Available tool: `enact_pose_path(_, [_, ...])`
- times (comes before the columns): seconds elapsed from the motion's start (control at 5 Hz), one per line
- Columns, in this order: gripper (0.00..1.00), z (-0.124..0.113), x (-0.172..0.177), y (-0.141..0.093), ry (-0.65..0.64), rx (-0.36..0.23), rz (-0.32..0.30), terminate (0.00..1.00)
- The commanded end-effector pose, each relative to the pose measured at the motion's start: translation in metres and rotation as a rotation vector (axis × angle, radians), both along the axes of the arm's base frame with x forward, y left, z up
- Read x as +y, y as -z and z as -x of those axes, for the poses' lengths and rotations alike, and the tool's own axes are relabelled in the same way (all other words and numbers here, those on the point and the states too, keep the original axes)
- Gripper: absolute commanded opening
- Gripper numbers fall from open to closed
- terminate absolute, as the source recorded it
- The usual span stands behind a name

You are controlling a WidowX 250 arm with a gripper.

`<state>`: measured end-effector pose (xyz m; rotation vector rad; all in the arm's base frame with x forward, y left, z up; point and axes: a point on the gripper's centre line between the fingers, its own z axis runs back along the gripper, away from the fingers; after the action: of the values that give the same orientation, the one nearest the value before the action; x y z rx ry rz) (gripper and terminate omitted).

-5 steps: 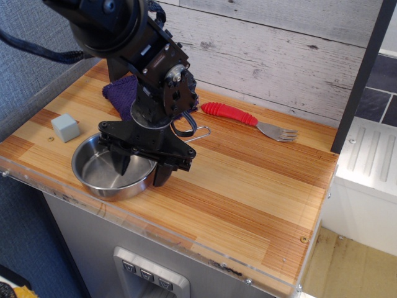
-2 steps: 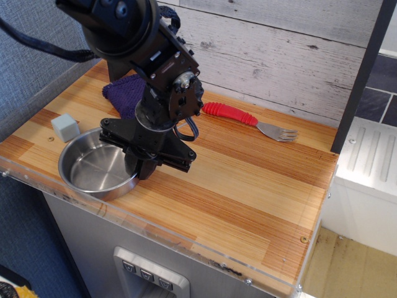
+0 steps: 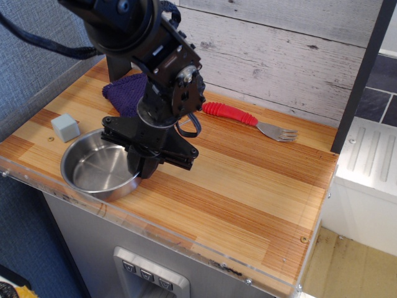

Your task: Move the pot to the right front side of the board.

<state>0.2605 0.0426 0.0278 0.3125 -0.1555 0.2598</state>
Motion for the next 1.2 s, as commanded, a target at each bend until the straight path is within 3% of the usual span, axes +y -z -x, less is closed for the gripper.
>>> enact_pose_path(0.0, [0.0,-0.043,-0.007,-0.073,0.057,-0.136,0.006,0.0])
enact_pose_path(0.4, [0.0,-0.051,-0.057,-0.09,0.255,-0.169,-0.023,0.0])
enact_pose_path(1.0, [0.0,-0.036,-0.144,-0.071,0.55,-0.132,0.01,0.0])
